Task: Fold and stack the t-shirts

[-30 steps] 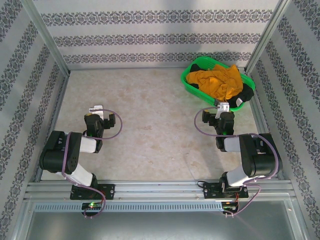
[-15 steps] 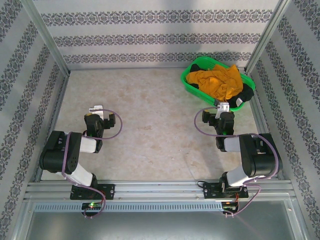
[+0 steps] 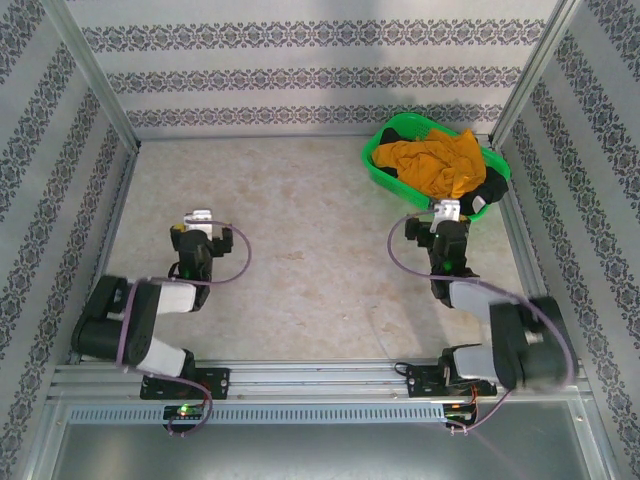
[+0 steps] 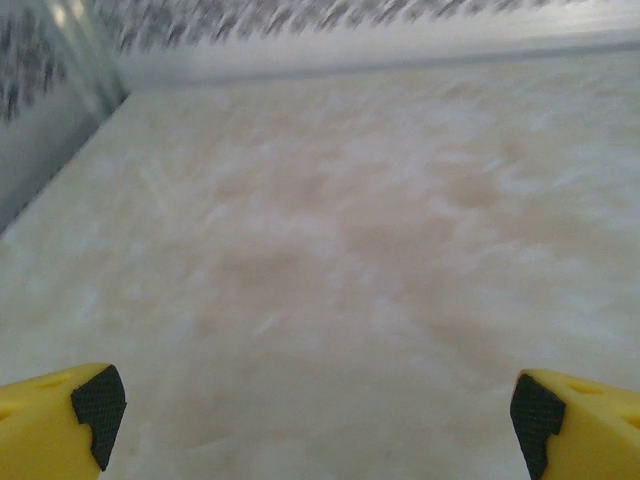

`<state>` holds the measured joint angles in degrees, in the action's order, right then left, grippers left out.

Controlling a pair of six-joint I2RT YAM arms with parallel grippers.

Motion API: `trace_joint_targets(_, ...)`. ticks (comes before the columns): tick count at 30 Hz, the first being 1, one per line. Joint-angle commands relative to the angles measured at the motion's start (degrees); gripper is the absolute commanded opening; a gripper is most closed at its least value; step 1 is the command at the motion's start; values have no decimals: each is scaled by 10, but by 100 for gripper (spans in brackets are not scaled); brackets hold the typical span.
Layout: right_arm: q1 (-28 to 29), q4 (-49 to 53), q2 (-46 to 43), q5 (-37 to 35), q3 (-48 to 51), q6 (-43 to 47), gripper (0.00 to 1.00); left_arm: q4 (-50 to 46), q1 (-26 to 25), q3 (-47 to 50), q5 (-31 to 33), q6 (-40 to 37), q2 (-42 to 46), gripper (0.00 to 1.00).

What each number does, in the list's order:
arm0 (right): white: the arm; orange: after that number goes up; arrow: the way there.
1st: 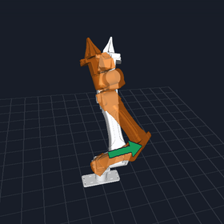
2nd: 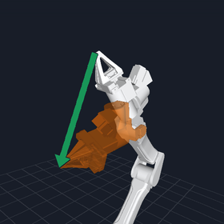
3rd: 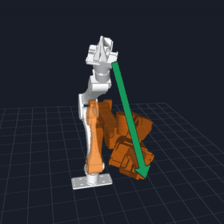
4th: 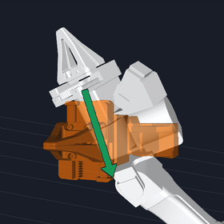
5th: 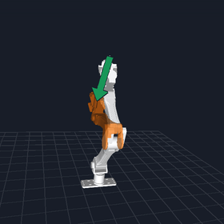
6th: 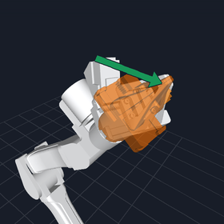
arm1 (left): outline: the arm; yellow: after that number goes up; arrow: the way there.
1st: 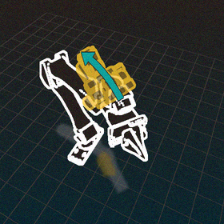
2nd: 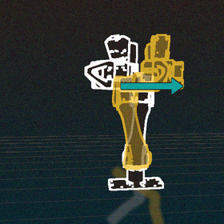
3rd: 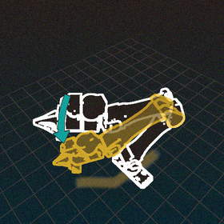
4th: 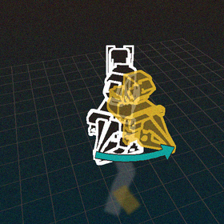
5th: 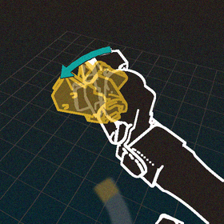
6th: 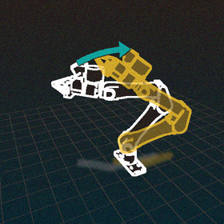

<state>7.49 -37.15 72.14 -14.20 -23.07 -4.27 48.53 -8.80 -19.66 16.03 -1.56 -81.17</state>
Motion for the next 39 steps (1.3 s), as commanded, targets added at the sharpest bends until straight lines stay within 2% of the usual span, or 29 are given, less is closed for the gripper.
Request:
trace_joint_targets(1,0,261,-135,-39,-134,-154,98,-183,-44,-84,106,62,138,100)
trace_joint_targets(2,-23,306,-166,10,-153,-224,98,-320,-44,-145,116,151,164,100)
trace_joint_targets(3,-53,286,-174,61,-152,-265,98,-462,-43,-206,114,248,178,100)
trace_joint_targets(4,-86,299,-170,111,-169,-309,98,-564,-42,-247,112,321,185,100)
trace_joint_targets(5,-110,350,-153,137,-209,-343,98,-562,-32,-256,98,361,187,100)
trace_joint_targets(6,-114,404,-132,131,-260,-341,98,-532,-13,-250,35,381,188,100)
trace_joint_targets(7,-111,468,-107,108,-314,-325,98,-525,9,-255,-22,418,183,100)
trace_joint_targets(8,-109,518,-81,82,-361,-316,98,-535,16,-270,-48,449,173,100)
trace_joint_targets(10,-115,588,-29,45,-433,-313,98,-574,13,-326,-90,450,138,100)
trace_joint_targets(13,-123,640,41,21,-508,-301,98,-655,-13,-418,-143,432,80,100)
trace_joint_targets(17,-143,724,169,64,-620,-294,91,-691,-52,-469,-187,414,49,99)
trace_joint_targets(19,-152,782,238,95,-684,-290,89,-698,-69,-474,-202,411,48,96)
trace_joint_targets(23,-157,880,348,112,-792,-275,83,-709,-106,-476,-219,399,54,89)
trace_joint_targets(29,-154,893,429,154,-832,-275,74,-709,-144,-457,-236,412,71,81)
trace_joint_targets(32,-146,884,443,148,-821,-285,73,-710,-158,-447,-232,419,79,79)
trace_joint_targets(39,-135,857,487,170,-829,-299,63,-711,-163,-440,-230,430,87,76)
